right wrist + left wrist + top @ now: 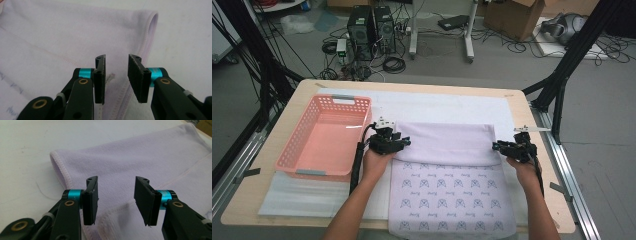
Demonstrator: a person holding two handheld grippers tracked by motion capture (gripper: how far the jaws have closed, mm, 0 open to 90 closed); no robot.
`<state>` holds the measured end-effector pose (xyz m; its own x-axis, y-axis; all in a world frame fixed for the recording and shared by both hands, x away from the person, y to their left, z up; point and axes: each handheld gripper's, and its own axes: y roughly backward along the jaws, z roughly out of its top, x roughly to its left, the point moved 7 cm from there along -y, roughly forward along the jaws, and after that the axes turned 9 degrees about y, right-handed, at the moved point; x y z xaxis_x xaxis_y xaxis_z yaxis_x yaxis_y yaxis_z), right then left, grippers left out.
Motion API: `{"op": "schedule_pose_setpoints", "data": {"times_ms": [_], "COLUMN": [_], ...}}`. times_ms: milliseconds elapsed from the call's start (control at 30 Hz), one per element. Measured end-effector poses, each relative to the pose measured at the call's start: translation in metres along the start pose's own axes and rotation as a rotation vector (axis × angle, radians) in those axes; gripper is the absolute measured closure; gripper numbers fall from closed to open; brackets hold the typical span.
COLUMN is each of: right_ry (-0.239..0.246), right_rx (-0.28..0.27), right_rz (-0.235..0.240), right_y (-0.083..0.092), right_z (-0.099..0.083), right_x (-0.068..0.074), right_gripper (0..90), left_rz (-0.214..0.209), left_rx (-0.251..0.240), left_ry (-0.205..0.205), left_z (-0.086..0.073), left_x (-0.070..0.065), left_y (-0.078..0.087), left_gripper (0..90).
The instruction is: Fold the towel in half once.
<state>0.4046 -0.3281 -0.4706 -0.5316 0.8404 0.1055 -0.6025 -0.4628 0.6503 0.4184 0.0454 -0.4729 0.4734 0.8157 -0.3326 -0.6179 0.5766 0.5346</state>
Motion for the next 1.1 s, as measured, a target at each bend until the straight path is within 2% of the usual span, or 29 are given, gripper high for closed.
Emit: {"op": "schedule_pose_setpoints", "data": {"times_ms": [100, 167, 267, 333, 400, 467, 600, 733, 833, 900, 1100], "right_ry": [-0.008, 0.003, 0.022, 0.025, 0.034, 0.041, 0.034, 0.074, 0.083, 0.087, 0.083], "right_rx": [-0.011, -0.008, 0.013, 0.005, -0.004, -0.016, -0.058, -0.071, -0.088, -0.095, -0.101], "right_rz": [0.021, 0.024, 0.021, 0.018, 0.017, 0.017, 0.005, 0.0, 0.005, 0.008, 0.01], "right_y": [0.0, 0.0, 0.0, 0.001, 0.003, 0.007, 0.018, 0.027, 0.034, 0.038, 0.05], "right_z": [-0.005, -0.007, -0.011, -0.012, -0.013, -0.016, -0.027, -0.04, -0.048, -0.053, -0.065], "right_x": [0.004, 0.006, 0.008, 0.009, 0.011, 0.014, 0.02, 0.027, 0.032, 0.036, 0.042], "right_gripper": [67.4, 70.1, 80.5, 84.5, 85.5, 85.6, 85.9, 85.9, 85.8, 85.8, 85.8], "left_rz": [0.005, 0.001, 0.001, 0.001, -0.005, -0.007, -0.043, -0.069, -0.106, -0.119, -0.135], "left_rx": [0.01, 0.009, 0.051, 0.036, 0.037, 0.036, -0.018, -0.021, -0.038, -0.047, -0.063], "left_ry": [-0.012, -0.018, -0.037, -0.055, -0.064, -0.082, -0.069, -0.083, -0.07, -0.084, -0.099], "left_z": [-0.006, -0.01, -0.019, -0.022, -0.026, -0.028, -0.032, -0.043, -0.051, -0.058, -0.068], "left_x": [0.0, -0.001, 0.0, -0.001, -0.004, -0.006, -0.013, -0.018, -0.023, -0.026, -0.034], "left_y": [0.003, 0.008, 0.012, 0.017, 0.021, 0.025, 0.038, 0.048, 0.056, 0.061, 0.069], "left_gripper": [54.2, 56.8, 68.2, 77.8, 82.0, 83.1, 83.4, 83.2, 83.1, 83.1, 82.9]}}
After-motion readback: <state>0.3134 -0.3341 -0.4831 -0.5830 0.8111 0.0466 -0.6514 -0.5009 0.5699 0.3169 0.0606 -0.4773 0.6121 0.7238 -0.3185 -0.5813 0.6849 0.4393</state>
